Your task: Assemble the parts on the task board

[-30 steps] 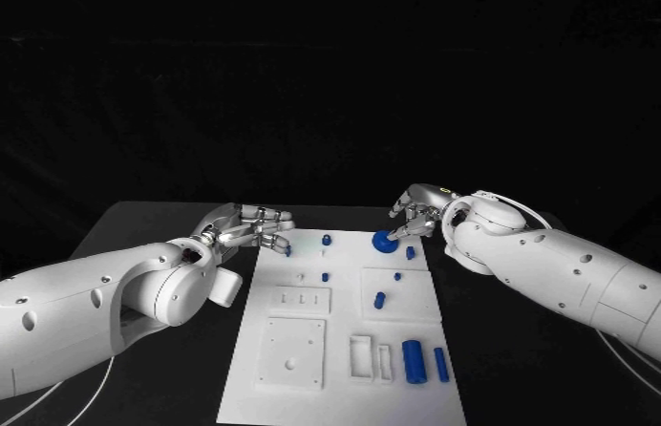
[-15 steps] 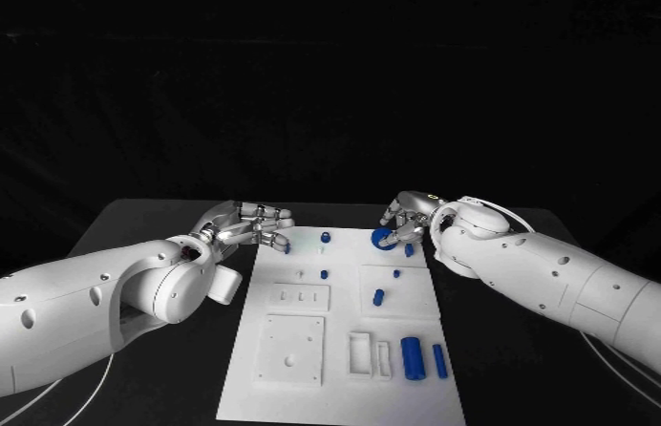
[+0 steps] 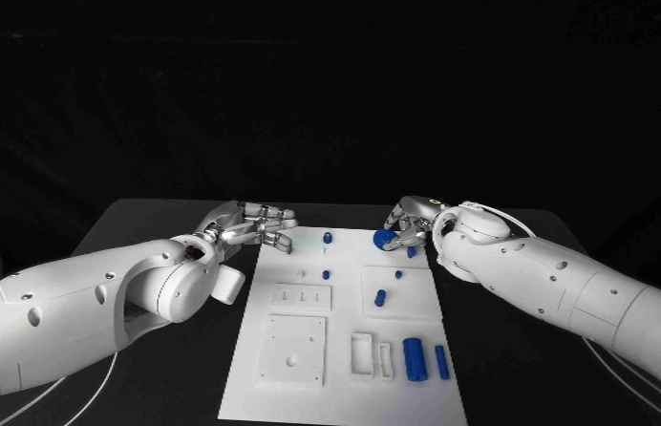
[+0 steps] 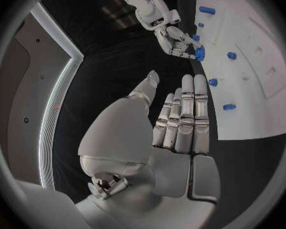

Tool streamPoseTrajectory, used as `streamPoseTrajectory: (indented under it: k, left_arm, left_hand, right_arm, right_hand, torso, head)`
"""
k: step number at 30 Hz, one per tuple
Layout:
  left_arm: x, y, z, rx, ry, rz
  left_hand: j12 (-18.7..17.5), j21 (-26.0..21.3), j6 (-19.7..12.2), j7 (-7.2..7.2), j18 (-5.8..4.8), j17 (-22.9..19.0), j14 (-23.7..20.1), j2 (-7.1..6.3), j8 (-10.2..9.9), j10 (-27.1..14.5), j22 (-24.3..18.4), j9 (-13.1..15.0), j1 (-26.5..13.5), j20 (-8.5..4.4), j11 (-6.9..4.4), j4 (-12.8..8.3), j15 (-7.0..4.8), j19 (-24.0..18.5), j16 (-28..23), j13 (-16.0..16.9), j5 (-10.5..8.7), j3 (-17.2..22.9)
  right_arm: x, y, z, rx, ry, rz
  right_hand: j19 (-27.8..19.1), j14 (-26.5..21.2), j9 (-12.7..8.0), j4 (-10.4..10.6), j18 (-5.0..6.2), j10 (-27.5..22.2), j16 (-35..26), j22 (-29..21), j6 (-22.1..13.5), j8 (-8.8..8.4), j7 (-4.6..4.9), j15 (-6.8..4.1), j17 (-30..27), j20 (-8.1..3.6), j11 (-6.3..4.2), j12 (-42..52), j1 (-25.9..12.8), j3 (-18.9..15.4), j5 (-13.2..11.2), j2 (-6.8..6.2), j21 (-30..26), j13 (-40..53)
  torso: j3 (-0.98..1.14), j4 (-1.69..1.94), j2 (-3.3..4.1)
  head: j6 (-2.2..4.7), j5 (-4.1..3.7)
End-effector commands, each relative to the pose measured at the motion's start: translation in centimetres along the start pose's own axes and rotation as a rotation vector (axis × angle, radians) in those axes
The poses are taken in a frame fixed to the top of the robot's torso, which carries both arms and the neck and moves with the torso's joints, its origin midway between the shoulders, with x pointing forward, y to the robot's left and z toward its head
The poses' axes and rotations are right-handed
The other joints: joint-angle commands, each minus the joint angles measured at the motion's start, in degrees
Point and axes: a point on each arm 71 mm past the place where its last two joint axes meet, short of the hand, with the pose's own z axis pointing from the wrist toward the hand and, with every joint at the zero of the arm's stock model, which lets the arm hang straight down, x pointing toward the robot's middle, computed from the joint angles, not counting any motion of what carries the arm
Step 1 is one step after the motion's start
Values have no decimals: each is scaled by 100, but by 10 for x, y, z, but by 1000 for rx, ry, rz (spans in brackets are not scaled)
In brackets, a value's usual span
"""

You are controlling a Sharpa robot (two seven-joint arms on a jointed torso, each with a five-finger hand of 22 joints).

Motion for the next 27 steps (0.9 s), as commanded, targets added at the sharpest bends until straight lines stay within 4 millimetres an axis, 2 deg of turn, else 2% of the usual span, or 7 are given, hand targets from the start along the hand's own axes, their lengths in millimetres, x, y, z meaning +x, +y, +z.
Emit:
streamPoseTrajectory:
  k: [1,6,20,24,27]
  left_arm:
    - [2,-1,0,6,20,-1]
    - [3,-1,1,6,22,-2]
    - [4,-1,1,5,27,-2]
    - [4,-1,1,5,28,-2]
    - [5,-1,1,5,29,-3]
  left_hand:
    - [-6,22,-30,-5,83,-7,-5,16,-8,-40,-10,6,0,9,-2,-20,-34,-40,-8,6,36,10]
    - [-6,25,-30,-10,83,-8,-7,13,-7,-43,-13,6,1,9,-3,-19,-34,-39,-9,6,39,12]
    - [-5,30,-33,-14,82,-8,-5,12,-7,-46,-18,6,12,6,-6,-23,-38,-42,-9,6,39,18]
    - [-5,30,-33,-14,82,-8,-5,12,-7,-46,-18,6,12,6,-6,-23,-38,-42,-9,6,39,18]
    - [-5,30,-33,-14,82,-8,-5,12,-7,-46,-18,6,12,6,-6,-23,-38,-42,-9,6,39,18]
  right_arm:
    - [1,-1,0,-5,-5,-20]
    - [1,-3,1,0,-6,-22]
    - [5,-4,4,11,27,-24]
    - [7,-3,5,10,37,-23]
    - [8,-2,5,12,49,-21]
  right_hand:
    - [-1,49,-5,-14,50,59,31,326,27,-10,15,1,13,37,1,25,-10,57,10,47,57,13]
    - [-2,57,-5,-75,71,76,58,332,23,-10,17,3,33,56,0,28,-36,151,44,46,123,14]
    - [51,75,-13,-102,35,211,256,385,-105,-17,5,-15,206,19,-25,222,-82,224,77,87,475,184]
    - [51,76,-16,-74,28,219,265,387,-147,-21,6,-15,214,13,-23,230,-136,205,51,82,497,196]
    - [45,76,-16,70,17,217,270,385,-213,-20,2,-16,222,4,-25,217,-278,69,42,90,515,202]
  torso:
    - [3,-4,0]
    - [5,-6,7]
    - [11,-3,7]
    - [11,-9,10]
    - [10,-11,3]
  head:
    - [6,8]
    - [24,48]
    - [-13,55]
    - [-21,61]
    - [-29,55]
